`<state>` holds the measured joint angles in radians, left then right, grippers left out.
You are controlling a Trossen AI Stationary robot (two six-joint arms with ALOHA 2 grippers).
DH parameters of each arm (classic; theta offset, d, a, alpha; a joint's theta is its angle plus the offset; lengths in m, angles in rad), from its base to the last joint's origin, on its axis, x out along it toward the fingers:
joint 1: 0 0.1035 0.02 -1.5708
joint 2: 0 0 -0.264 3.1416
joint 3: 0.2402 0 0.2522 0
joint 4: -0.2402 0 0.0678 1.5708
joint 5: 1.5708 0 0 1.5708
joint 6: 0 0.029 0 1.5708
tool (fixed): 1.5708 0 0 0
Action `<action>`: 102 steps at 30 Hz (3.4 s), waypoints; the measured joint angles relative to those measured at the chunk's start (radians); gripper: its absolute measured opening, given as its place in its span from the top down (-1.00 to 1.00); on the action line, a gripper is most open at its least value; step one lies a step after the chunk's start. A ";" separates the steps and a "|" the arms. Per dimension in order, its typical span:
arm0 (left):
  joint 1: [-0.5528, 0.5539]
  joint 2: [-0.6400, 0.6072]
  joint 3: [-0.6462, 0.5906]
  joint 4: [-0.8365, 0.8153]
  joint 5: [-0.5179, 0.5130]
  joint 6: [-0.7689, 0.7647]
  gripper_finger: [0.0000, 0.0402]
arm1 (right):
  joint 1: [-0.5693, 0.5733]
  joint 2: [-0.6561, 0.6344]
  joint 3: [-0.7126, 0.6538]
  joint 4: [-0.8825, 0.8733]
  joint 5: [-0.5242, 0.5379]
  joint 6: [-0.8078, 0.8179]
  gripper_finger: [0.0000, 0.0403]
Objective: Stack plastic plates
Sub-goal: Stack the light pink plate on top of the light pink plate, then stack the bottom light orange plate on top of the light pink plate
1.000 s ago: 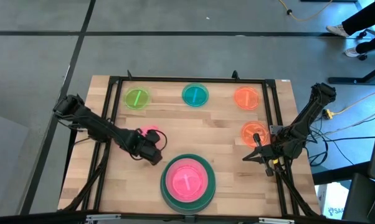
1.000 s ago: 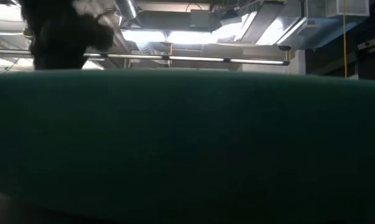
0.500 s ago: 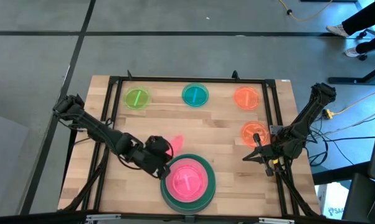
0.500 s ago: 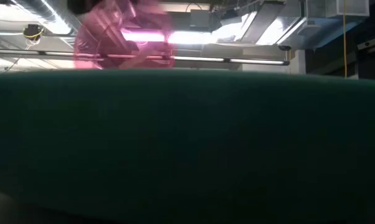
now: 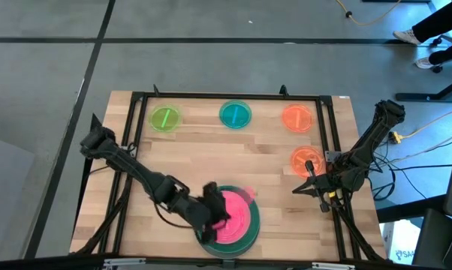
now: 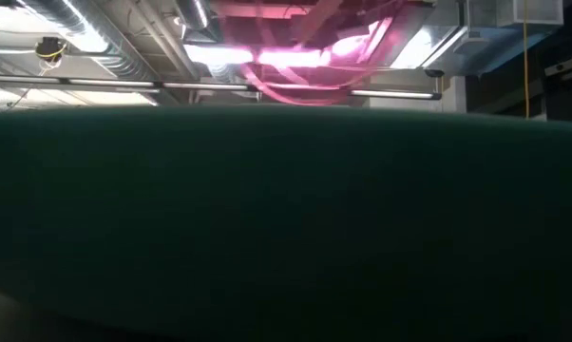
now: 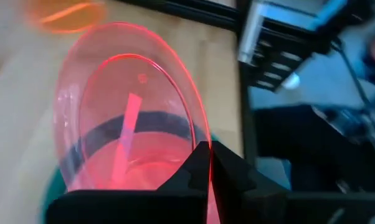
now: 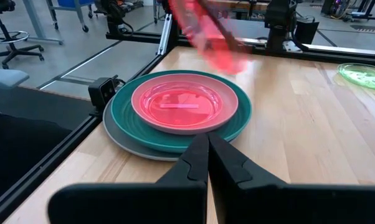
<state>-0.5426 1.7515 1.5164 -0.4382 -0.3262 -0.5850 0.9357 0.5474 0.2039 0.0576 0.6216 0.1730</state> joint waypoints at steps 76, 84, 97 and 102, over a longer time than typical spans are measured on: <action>0.054 0.161 -0.722 1.684 -0.109 0.699 0.57 | -0.352 0.170 0.132 -0.110 0.031 -0.019 0.99; 0.036 0.158 -0.764 1.743 -0.117 0.692 0.57 | -0.400 0.421 0.427 -0.452 -0.005 0.073 0.99; -0.076 0.168 -0.764 1.682 -0.221 0.587 0.59 | -0.400 0.741 0.628 -1.046 -0.222 0.599 0.98; -0.109 0.168 -0.764 1.676 -0.264 0.622 0.60 | -0.400 0.758 0.607 -1.125 -0.250 0.766 0.78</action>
<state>-0.6516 1.9198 0.7525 1.2377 -0.5903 0.0366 0.5358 1.3052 0.8105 -1.0670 0.3714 0.9390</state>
